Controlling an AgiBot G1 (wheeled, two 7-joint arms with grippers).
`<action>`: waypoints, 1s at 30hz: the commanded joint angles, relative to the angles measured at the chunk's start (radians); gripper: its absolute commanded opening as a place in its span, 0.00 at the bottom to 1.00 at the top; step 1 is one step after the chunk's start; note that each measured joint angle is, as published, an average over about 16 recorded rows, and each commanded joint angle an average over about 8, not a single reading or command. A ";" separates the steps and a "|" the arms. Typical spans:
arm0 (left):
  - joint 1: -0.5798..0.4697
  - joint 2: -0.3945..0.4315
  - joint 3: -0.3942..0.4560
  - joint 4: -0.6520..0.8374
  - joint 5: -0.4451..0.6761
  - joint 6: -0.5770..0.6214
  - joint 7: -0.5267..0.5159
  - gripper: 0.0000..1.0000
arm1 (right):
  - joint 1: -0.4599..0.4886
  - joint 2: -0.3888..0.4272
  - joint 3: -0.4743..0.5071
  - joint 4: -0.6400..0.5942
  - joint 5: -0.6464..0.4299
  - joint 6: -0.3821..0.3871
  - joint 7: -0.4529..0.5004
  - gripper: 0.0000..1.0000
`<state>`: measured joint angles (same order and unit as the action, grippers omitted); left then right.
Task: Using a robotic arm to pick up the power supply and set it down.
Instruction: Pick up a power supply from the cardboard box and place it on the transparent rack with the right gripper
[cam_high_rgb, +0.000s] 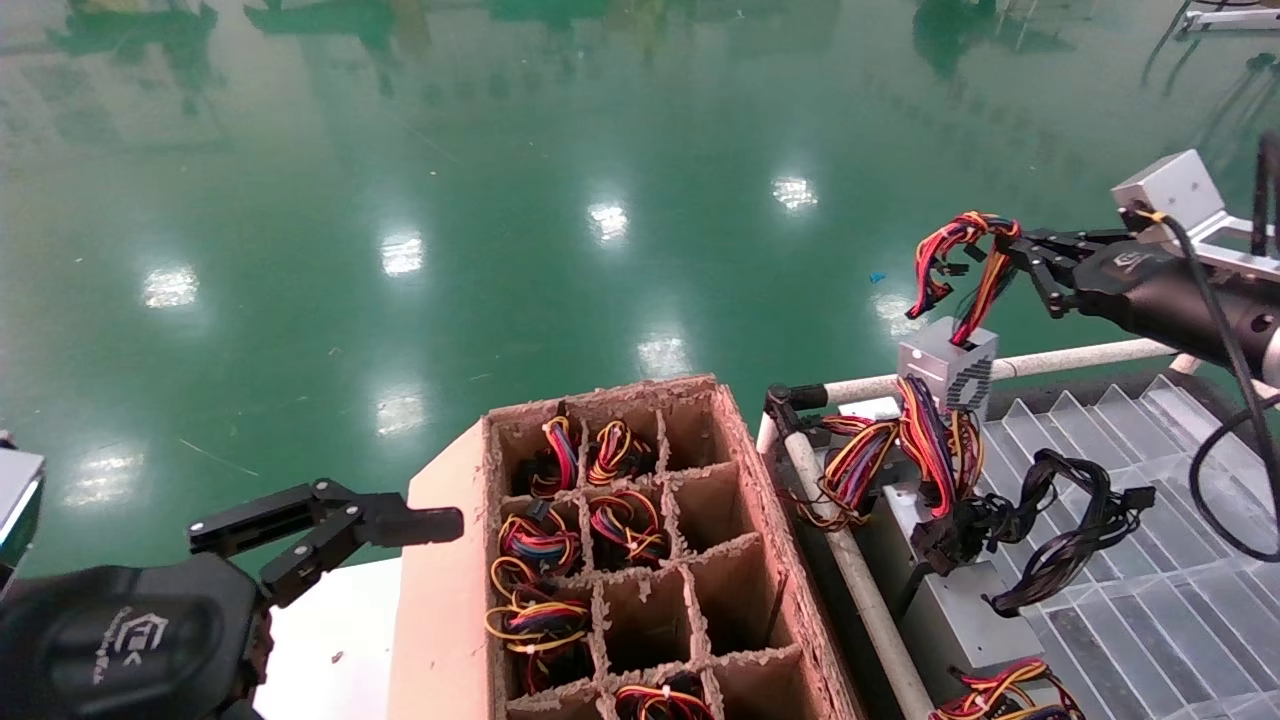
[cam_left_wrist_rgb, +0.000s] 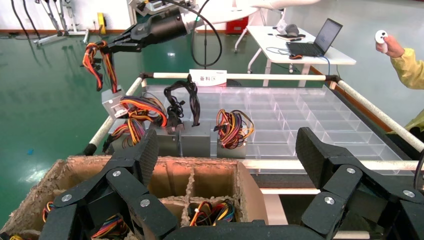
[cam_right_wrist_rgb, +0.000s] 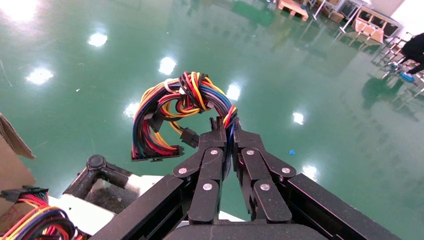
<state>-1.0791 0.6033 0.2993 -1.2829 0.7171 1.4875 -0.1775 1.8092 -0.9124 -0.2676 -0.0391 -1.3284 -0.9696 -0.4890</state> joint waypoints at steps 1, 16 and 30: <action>0.000 0.000 0.000 0.000 0.000 0.000 0.000 1.00 | -0.005 -0.007 0.002 0.006 0.002 0.008 0.001 0.00; 0.000 0.000 0.001 0.000 -0.001 0.000 0.000 1.00 | -0.032 0.024 -0.016 0.026 -0.023 -0.047 -0.003 0.00; 0.000 -0.001 0.002 0.000 -0.001 -0.001 0.001 1.00 | -0.064 0.125 -0.020 0.016 -0.030 -0.187 0.011 0.00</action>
<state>-1.0795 0.6027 0.3009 -1.2829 0.7160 1.4868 -0.1767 1.7457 -0.7874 -0.2873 -0.0215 -1.3577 -1.1625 -0.4788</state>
